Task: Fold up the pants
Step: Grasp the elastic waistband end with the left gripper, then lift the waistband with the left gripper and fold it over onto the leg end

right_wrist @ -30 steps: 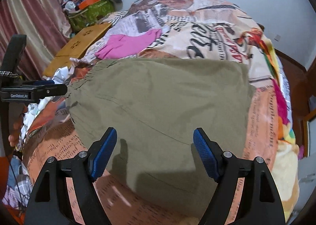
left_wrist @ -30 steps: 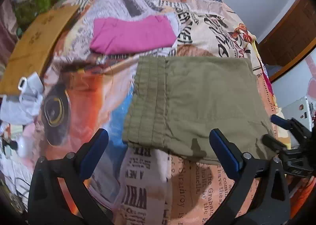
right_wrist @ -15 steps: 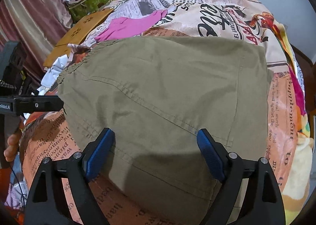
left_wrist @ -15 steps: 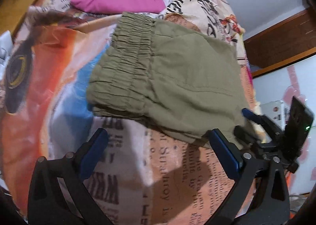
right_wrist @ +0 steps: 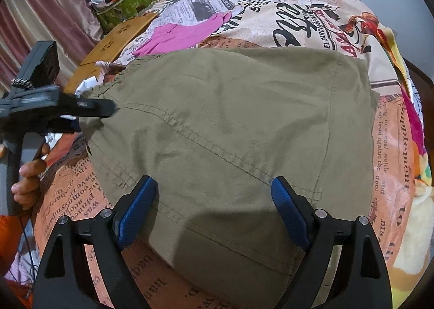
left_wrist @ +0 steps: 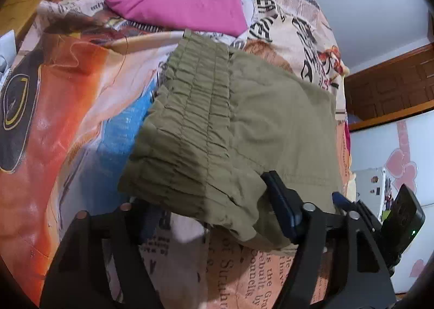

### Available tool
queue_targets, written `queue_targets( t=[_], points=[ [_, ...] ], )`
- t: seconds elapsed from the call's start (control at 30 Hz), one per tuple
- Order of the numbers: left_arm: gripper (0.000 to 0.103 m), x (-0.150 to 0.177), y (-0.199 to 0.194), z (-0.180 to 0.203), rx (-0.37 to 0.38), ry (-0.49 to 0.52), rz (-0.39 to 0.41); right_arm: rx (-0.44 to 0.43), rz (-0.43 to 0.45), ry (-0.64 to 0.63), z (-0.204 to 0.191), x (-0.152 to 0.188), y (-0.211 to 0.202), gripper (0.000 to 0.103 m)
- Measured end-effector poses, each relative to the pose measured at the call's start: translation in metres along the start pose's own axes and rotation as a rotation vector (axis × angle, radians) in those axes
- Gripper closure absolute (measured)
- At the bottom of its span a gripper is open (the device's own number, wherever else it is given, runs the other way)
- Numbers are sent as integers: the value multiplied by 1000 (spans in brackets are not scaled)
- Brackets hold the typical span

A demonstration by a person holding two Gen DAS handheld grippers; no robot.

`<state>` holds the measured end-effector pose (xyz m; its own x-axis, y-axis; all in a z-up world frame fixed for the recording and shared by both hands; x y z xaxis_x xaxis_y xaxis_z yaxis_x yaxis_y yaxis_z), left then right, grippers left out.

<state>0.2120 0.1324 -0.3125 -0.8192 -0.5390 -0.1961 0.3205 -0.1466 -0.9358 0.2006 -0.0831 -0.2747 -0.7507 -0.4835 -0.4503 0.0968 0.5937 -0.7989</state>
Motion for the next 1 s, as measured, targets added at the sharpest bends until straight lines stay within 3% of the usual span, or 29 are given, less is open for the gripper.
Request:
queue_targets(
  t=[0.1,0.27,0.7,0.8,1.0],
  points=[
    [55,-2,-9,1,-62,24,83,-10,2,0,1,1,0,16],
    [64,7,-28,22,-215,154,259,-11,4,2,0,1,-1,16],
    [65,46,-70,14,-390,265,433,-45,10,-6,-7,15,-15,16],
    [66,50,-80,19,-452,295,497,-41,24,-18,-13,18,-20,16],
    [68,54,-100,41,-504,366,591,-20,85,49,0,24,-43,16]
  ],
)
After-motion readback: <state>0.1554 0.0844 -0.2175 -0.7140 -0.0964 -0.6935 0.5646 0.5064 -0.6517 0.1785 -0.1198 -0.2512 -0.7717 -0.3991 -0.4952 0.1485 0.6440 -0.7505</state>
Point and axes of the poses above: each gripper's, at about its wrist camera, not at the fingertips, and y roughly the way its jaws point, z to its right, x to its underside, the point moved 3 cm from there along y, roughly the way its jaws point, and after that the axes turned 13 degrees about -x, right-handed, at the moved point
